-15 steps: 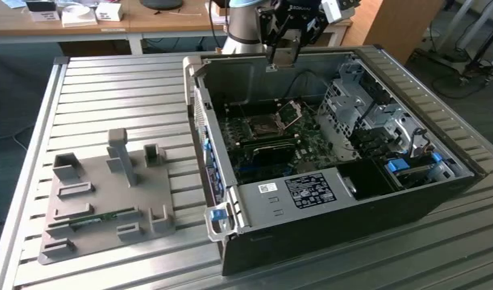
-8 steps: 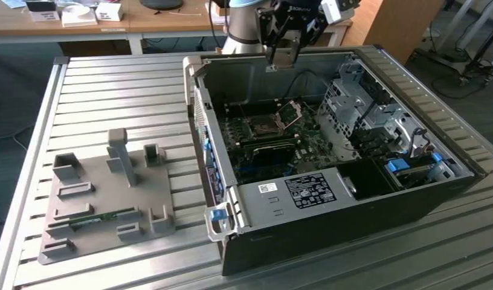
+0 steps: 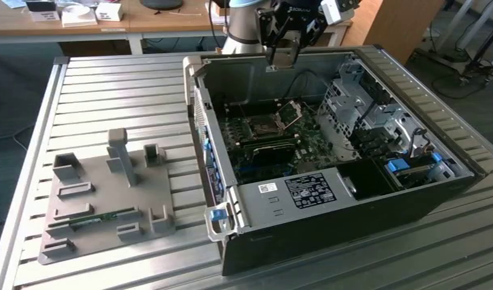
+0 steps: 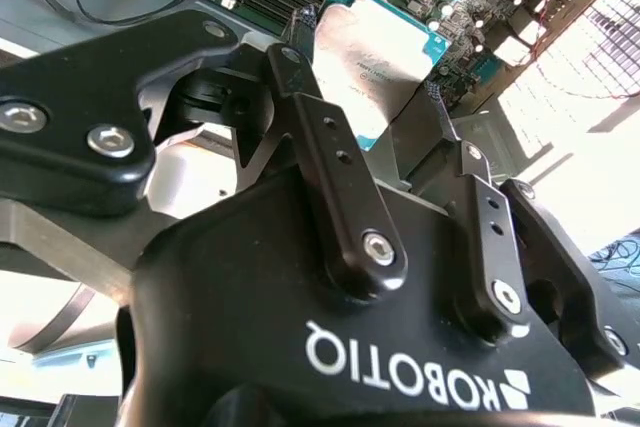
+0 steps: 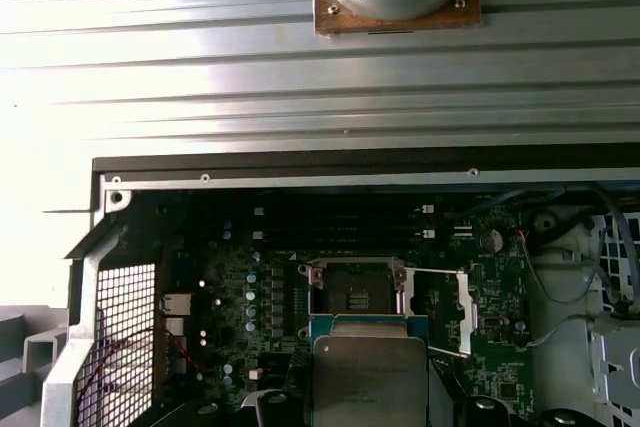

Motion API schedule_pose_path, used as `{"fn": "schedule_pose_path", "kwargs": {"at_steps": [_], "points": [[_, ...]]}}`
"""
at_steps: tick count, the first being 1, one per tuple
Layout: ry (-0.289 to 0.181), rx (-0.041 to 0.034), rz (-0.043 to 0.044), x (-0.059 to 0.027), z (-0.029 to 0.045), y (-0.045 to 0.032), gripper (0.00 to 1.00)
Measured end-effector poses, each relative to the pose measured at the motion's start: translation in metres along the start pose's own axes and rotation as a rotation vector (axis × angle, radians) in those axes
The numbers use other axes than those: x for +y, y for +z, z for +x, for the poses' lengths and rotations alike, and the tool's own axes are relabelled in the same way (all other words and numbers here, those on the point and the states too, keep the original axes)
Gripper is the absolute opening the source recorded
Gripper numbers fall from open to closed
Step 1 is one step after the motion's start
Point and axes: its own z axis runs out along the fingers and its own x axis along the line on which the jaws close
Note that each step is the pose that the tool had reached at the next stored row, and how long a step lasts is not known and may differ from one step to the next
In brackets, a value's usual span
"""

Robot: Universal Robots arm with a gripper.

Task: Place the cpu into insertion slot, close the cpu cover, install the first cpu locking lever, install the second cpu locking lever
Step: 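Place the cpu into insertion slot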

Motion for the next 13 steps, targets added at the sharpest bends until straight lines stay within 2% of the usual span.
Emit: {"fn": "schedule_pose_path", "kwargs": {"at_steps": [9,13], "points": [[0.0,0.0001,0.0,-0.0008,-0.0002,0.0086,0.54],[0.0,0.0,0.0,-0.0008,-0.0002,0.009,0.54]]}}
